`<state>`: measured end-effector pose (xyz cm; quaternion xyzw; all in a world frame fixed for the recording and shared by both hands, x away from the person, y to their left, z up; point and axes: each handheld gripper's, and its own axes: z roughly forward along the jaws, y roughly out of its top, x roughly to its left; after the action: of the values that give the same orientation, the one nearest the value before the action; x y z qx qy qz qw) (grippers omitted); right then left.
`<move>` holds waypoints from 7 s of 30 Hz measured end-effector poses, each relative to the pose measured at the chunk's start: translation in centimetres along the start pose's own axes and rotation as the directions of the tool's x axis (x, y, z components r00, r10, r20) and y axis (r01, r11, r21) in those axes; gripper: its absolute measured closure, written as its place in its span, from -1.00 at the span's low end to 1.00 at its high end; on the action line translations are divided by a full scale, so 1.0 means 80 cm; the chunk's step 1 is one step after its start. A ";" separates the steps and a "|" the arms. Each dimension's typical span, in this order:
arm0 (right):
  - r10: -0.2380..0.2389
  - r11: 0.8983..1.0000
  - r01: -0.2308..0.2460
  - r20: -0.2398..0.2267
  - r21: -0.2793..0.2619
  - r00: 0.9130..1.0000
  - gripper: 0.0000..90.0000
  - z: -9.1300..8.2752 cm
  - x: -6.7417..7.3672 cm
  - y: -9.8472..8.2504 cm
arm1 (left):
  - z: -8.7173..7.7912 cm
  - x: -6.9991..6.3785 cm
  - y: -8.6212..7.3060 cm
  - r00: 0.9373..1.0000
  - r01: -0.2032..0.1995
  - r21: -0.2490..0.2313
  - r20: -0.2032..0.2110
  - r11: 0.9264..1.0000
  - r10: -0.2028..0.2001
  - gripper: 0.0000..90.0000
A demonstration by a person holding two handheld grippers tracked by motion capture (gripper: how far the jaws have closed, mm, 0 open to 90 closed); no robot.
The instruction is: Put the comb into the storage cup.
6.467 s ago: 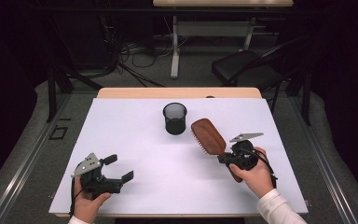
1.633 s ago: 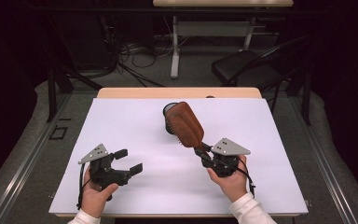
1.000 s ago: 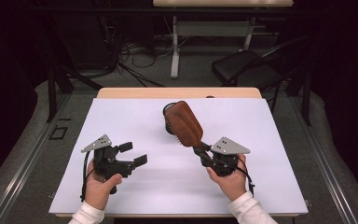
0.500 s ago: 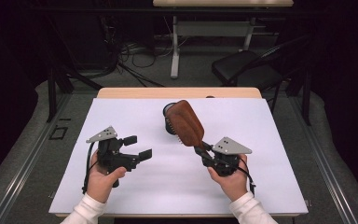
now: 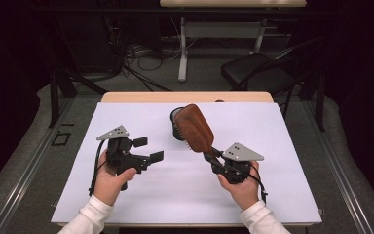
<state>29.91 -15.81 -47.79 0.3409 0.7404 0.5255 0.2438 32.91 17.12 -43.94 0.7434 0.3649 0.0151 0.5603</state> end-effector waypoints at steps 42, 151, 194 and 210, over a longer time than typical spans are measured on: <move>-0.018 1.000 0.018 -0.007 0.001 1.000 0.60 0.002 0.004 -0.001 | 0.050 -0.014 0.054 0.997 0.046 0.069 0.065 0.997 -0.051 -0.95; -0.046 0.999 0.046 -0.026 -0.001 0.999 0.60 0.005 0.015 -0.005 | 0.111 -0.004 0.078 0.974 0.179 0.156 0.113 0.971 -0.198 -0.37; -0.057 0.998 0.057 -0.036 -0.002 0.998 0.60 0.009 0.016 -0.009 | 0.104 0.004 0.074 0.944 0.270 0.146 0.155 0.952 -0.291 -0.04; -0.062 0.998 0.063 -0.034 0.001 0.997 0.60 0.012 0.017 -0.013 | 0.104 0.003 0.074 0.947 0.259 0.158 0.154 0.953 -0.283 0.00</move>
<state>29.47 -14.43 -49.05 0.3088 0.7554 0.5225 0.2471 39.74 9.81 -42.13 0.7208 0.4136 -0.1522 0.5349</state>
